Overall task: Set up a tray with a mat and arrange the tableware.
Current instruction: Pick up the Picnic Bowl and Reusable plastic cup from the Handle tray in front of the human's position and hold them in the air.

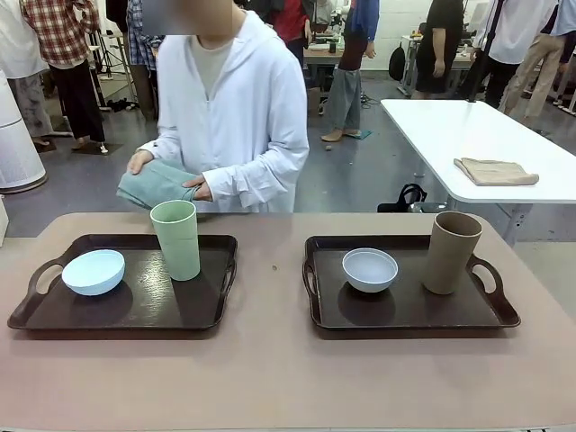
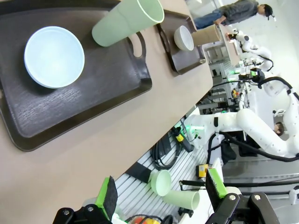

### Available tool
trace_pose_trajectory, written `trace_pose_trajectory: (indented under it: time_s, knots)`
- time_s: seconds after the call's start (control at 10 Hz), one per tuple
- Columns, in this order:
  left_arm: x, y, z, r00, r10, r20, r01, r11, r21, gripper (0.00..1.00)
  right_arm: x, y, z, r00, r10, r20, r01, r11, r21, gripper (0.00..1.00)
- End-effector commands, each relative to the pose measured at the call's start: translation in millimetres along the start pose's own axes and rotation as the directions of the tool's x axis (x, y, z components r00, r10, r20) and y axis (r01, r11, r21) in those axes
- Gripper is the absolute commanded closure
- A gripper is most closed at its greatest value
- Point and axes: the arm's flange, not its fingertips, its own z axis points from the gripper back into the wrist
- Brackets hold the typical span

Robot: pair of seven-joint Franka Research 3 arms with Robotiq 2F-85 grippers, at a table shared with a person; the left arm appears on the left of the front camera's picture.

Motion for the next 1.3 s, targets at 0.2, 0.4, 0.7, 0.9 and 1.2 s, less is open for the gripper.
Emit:
trace_pose_trajectory:
  time_s: [0.2, 0.4, 0.7, 0.9, 1.2]
  knots:
    - [0.7, 0.0, 3.1, 1.0, -0.009, 0.002, 0.009, 1.0, -0.012, 0.0, 1.6, 0.7, -0.4, 1.0, 0.005, 0.0, -0.005, 1.0, 0.017, 0.0]
    - [0.7, 0.0, 3.1, 1.0, -0.009, 0.002, 0.009, 1.0, -0.012, 0.0, 1.6, 0.7, -0.4, 1.0, 0.005, 0.0, -0.005, 1.0, 0.017, 0.0]
    - [0.7, 0.0, 3.1, 1.0, -0.009, 0.002, 0.009, 1.0, -0.012, 0.0, 1.6, 0.7, -0.4, 1.0, 0.005, 0.0, -0.005, 1.0, 0.017, 0.0]
    - [0.7, 0.0, 3.1, 1.0, -0.009, 0.002, 0.009, 1.0, -0.012, 0.0, 1.6, 0.7, -0.4, 1.0, 0.005, 0.0, -0.005, 1.0, 0.017, 0.0]
    - [0.7, 0.0, 3.1, 1.0, -0.009, 0.002, 0.009, 1.0, -0.012, 0.0, 1.6, 0.7, -0.4, 1.0, 0.005, 0.0, -0.005, 1.0, 0.017, 0.0]
